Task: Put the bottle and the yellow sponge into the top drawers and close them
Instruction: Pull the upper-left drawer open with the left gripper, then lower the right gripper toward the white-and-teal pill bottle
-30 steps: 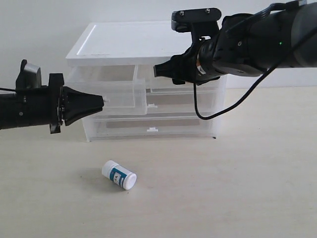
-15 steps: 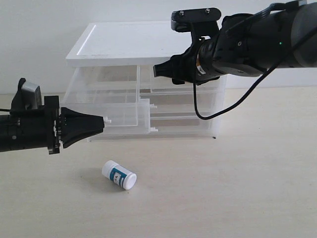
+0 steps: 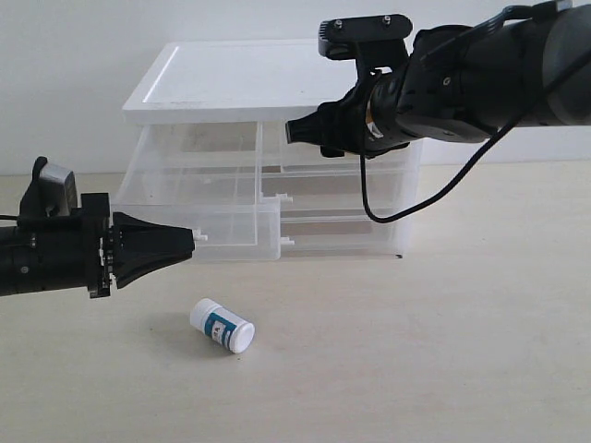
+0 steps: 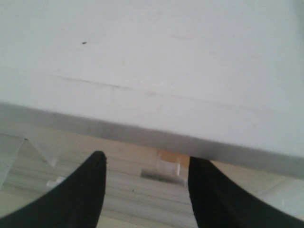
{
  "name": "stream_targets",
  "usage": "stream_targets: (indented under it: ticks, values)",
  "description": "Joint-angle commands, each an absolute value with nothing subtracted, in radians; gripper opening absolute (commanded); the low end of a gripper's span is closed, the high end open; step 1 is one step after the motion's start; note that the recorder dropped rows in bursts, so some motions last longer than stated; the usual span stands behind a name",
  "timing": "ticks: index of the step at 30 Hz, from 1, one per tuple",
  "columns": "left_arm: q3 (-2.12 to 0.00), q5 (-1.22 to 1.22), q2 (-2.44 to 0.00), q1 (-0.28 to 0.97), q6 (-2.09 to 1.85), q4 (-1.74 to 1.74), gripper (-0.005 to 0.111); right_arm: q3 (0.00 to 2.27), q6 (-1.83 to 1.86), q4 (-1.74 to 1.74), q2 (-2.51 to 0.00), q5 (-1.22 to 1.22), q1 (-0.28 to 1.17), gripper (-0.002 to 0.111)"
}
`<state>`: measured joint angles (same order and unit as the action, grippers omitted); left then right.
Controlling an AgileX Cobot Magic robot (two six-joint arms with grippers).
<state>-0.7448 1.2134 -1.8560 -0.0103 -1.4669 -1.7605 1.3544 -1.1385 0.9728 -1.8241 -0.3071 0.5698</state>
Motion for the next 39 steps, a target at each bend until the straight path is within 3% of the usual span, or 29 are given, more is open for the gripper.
stream_targets:
  ticks: [1, 8, 10, 19, 29, 39]
  values:
    - [-0.742, 1.221, -1.845, -0.021, -1.491, -1.744, 0.006, 1.369, -1.092, 0.994, -1.826, -0.27, 0.559, 0.049]
    - [-0.742, 1.221, -1.845, -0.05, -1.496, -1.744, 0.049, 1.369, -0.982, 0.877, -1.826, -0.288, 0.559, 0.049]
    - [-0.742, 1.221, -1.845, -0.05, -1.496, -1.744, 0.053, 1.369, -0.98, 0.865, -1.826, -0.293, 0.559, 0.049]
    - [-0.742, 1.221, -1.845, -0.052, -1.496, -1.744, 0.053, 1.369, -0.623, 0.495, -1.815, -0.379, 0.566, 0.049]
    - [-0.742, 1.221, -1.845, -0.076, -1.511, -1.744, 0.053, 1.264, -0.459, 0.396, -1.707, -0.526, 0.672, 0.049]
    - [-0.742, 1.221, -1.845, -0.076, -1.519, -1.744, 0.053, 0.957, -0.31, 0.239, -1.711, -0.123, 0.775, 0.049]
